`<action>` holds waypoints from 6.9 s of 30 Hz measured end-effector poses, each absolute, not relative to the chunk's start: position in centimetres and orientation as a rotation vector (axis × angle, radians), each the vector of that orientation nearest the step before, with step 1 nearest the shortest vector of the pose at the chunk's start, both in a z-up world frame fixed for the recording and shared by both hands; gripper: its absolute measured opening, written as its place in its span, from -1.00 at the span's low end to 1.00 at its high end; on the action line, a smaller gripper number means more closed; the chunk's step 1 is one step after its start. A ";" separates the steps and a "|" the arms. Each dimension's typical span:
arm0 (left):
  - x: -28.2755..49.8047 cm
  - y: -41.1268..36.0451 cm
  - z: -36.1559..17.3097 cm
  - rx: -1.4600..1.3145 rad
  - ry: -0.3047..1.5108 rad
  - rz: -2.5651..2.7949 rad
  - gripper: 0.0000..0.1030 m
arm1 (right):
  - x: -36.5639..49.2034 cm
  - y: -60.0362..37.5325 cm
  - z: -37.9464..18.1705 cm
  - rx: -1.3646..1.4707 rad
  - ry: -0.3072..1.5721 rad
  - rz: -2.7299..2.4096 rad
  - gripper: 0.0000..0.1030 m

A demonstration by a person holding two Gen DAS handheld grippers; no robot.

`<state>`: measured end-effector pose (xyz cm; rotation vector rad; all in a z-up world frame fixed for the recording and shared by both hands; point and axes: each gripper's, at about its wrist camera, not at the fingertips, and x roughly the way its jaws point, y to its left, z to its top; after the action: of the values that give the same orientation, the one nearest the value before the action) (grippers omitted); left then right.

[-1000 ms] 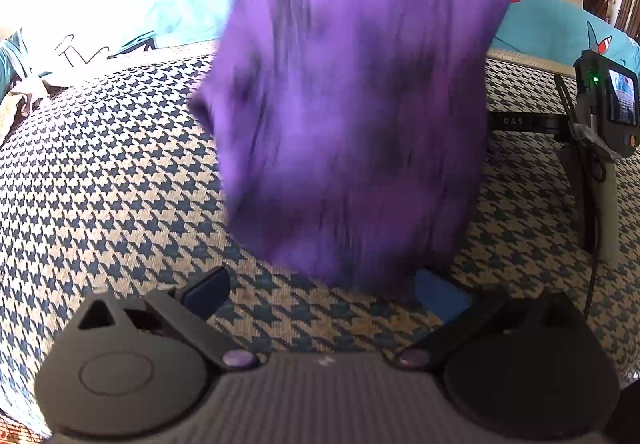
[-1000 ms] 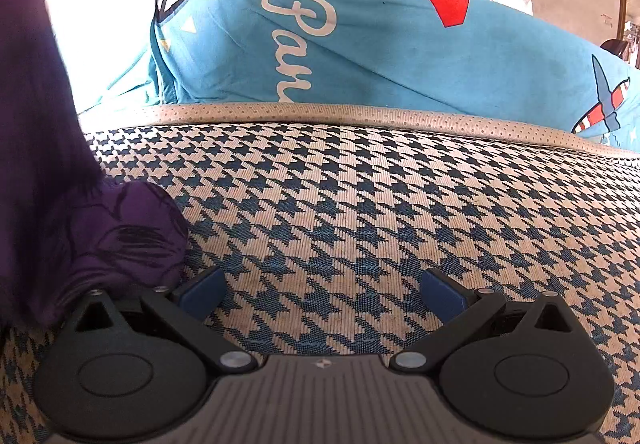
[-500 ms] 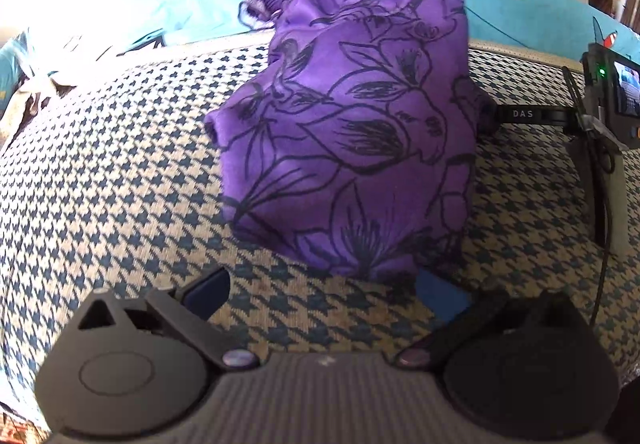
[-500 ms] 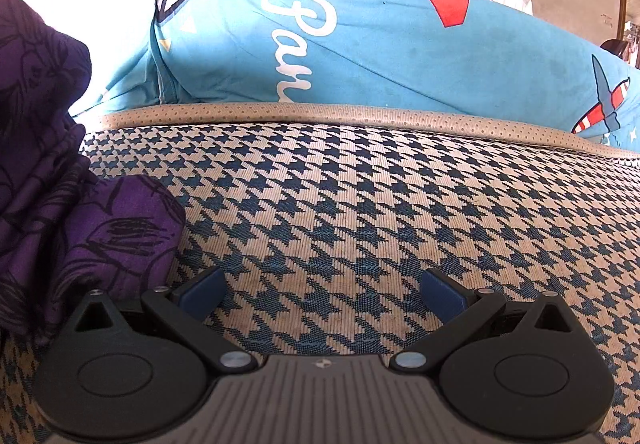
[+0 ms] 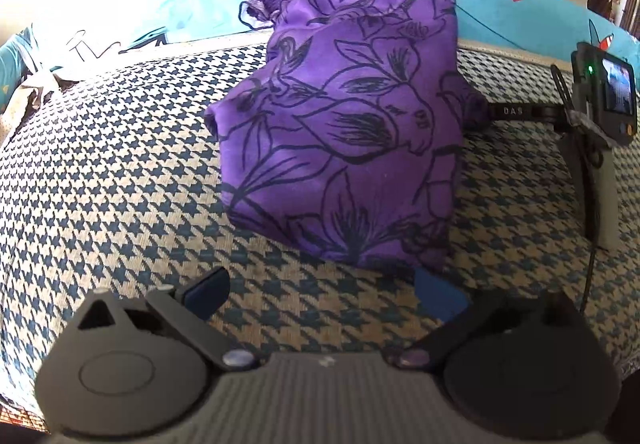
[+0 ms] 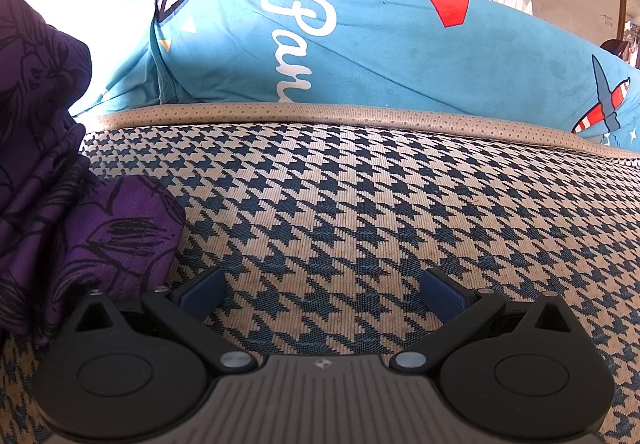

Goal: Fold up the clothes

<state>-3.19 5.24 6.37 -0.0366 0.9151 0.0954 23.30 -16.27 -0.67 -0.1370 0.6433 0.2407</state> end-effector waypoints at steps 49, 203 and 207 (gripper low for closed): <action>-3.3 5.8 6.5 -0.040 0.917 0.109 1.00 | 23.3 -16.3 -0.7 -0.137 0.643 0.241 1.00; 13.7 -1.3 2.2 0.062 0.803 0.162 1.00 | 23.2 -16.3 -0.6 -0.137 0.643 0.240 1.00; 13.7 -2.1 2.4 0.056 0.801 0.178 1.00 | 23.2 -16.3 -0.6 -0.137 0.643 0.240 1.00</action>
<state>13.74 -2.08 2.40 0.0562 0.8005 0.1778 23.23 -16.30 -0.57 -0.1369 0.6434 0.2397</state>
